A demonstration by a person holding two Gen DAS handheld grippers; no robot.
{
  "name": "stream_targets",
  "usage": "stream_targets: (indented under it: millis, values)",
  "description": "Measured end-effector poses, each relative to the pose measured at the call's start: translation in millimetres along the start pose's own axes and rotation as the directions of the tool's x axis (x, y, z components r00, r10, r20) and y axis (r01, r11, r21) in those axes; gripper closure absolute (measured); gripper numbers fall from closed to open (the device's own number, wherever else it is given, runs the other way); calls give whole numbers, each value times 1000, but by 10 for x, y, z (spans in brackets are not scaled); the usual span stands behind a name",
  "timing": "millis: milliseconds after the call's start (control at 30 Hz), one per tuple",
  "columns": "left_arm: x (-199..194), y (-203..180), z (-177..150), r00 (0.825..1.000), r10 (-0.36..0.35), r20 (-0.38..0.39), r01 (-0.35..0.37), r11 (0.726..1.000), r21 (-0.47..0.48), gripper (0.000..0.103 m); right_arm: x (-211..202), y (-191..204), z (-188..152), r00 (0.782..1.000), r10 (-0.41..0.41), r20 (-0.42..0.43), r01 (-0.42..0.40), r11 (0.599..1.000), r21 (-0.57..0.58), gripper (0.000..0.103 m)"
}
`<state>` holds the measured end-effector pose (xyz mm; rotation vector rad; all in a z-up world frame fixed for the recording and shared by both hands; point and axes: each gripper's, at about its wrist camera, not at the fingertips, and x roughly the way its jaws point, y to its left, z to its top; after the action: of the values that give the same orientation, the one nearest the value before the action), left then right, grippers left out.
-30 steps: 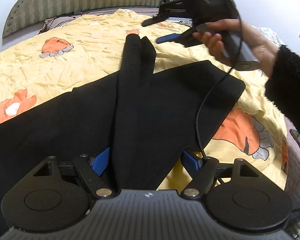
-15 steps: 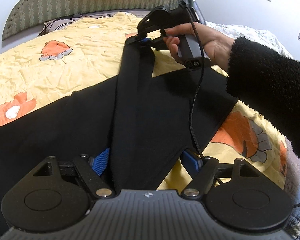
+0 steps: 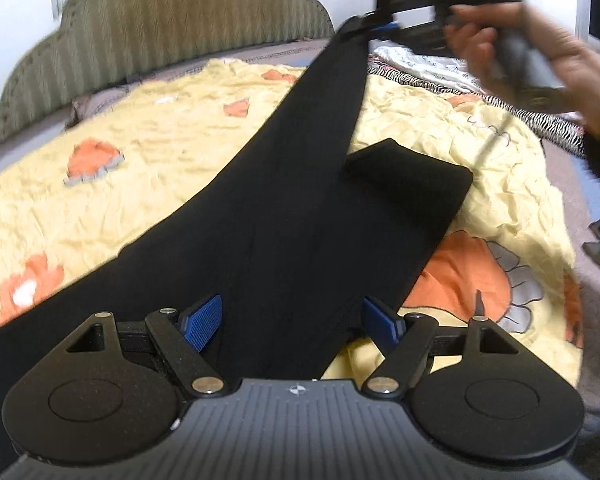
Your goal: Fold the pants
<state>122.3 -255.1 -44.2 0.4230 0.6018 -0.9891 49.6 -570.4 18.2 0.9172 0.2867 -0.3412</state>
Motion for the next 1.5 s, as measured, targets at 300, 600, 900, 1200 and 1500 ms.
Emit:
stream_targets:
  millis: [300,600,900,1200,1500]
  values:
    - [128,-39,-34,999,41,-21,-41,999,-6,75,-253,-404,-200,996,-83,-39,85,996,38,97]
    - [-120,-85,-114,995,-95,-41,96,995,27,87,-486,-802,-448,988,-153,-19,154,986,61,97]
    - [-164,-14,-235,979,-187,-77,188,982,-1,70,-605,-1031,-710,940,-321,-119,324,946,1,90]
    - [-266,251,-27,996,-91,17,93,981,-170,40,-348,-565,-516,959,-263,-109,230,941,-247,87]
    - [-11,64,-103,995,-52,-80,44,994,-97,37,244,-503,-465,916,-382,-120,324,883,-339,86]
